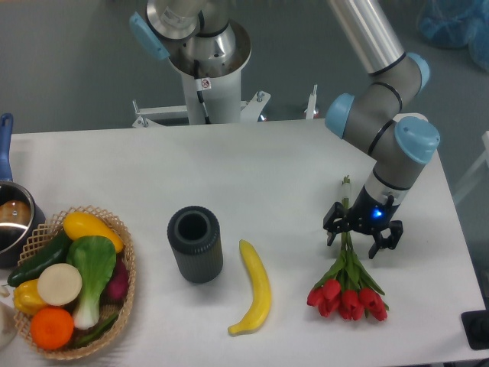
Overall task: Pick up the flowers from the table
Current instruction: 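Move the open gripper down over the tulip stems, then lower the gripper onto the stems and close it, then lift the grasped red tulip bundle up off the table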
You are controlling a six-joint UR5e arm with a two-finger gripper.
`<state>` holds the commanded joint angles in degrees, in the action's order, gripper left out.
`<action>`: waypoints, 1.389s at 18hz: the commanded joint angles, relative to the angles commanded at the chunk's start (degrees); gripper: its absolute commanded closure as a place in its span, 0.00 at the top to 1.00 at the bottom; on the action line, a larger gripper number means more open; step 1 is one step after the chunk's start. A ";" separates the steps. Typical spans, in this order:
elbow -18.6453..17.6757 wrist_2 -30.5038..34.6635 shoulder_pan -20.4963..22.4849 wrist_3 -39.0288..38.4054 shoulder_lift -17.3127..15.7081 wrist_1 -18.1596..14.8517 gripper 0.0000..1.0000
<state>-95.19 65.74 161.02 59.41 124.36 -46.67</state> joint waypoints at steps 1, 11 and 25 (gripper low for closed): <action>0.17 0.00 -0.18 0.09 0.18 0.09 1.00; 0.44 0.00 -0.88 -0.26 1.14 0.35 0.85; 0.09 -0.09 -0.62 -1.76 0.44 0.35 0.28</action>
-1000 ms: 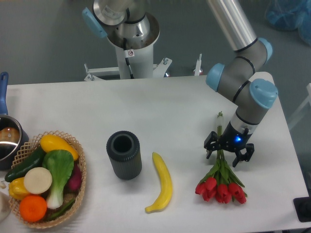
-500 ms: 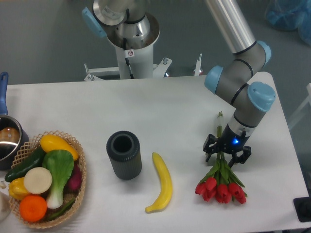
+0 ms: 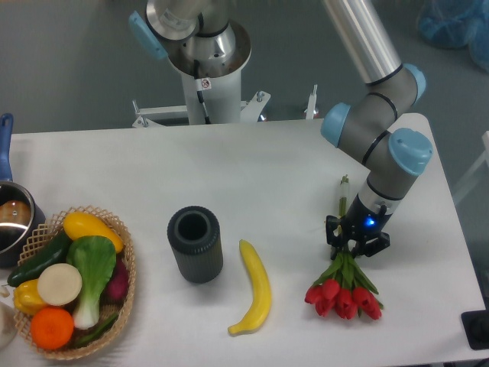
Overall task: Pick up the flowers from the table
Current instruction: 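Lift the grasped red tulip bundle up off the table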
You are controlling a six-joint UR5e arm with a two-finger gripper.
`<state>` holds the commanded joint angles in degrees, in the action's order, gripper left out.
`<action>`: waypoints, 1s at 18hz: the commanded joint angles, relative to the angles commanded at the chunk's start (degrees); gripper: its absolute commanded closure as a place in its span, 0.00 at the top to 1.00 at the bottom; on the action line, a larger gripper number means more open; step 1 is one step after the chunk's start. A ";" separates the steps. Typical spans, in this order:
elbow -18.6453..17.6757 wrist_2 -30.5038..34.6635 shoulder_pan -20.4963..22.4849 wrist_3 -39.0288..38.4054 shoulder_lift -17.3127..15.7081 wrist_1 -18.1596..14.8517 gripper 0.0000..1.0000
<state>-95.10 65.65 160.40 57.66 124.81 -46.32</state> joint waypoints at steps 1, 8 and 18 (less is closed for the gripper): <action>-0.09 0.09 0.00 0.00 -0.09 -0.09 0.25; 0.09 0.00 0.44 -1.06 -2.98 -0.09 0.25; 5.54 -9.90 4.91 -2.29 -9.14 0.00 0.25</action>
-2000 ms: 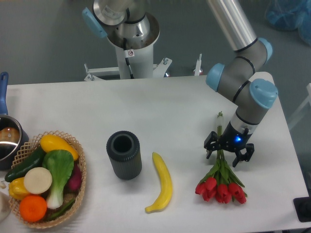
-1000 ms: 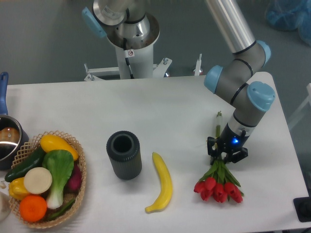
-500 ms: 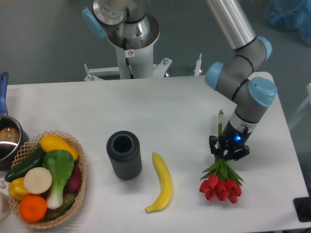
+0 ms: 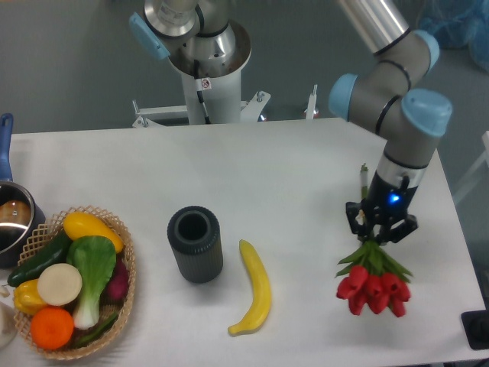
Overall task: Pick up the flowers from the table
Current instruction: 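Lift the grasped red tulip bundle up off the table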
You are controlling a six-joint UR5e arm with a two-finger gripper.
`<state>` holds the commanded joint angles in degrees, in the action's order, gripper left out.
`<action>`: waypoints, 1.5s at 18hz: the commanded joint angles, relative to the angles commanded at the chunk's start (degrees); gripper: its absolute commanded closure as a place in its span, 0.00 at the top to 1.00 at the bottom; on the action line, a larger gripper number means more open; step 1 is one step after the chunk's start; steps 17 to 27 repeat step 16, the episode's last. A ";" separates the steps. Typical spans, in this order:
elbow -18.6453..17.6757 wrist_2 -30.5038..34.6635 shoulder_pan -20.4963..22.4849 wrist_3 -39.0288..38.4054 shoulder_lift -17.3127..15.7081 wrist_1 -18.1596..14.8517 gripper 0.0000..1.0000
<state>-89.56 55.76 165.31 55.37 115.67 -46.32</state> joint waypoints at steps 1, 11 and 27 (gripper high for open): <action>0.00 -3.25 1.32 0.00 -0.52 0.00 0.25; 0.00 -18.31 8.54 0.18 -2.46 0.00 0.25; -0.61 -19.54 9.42 0.44 -2.81 0.00 0.25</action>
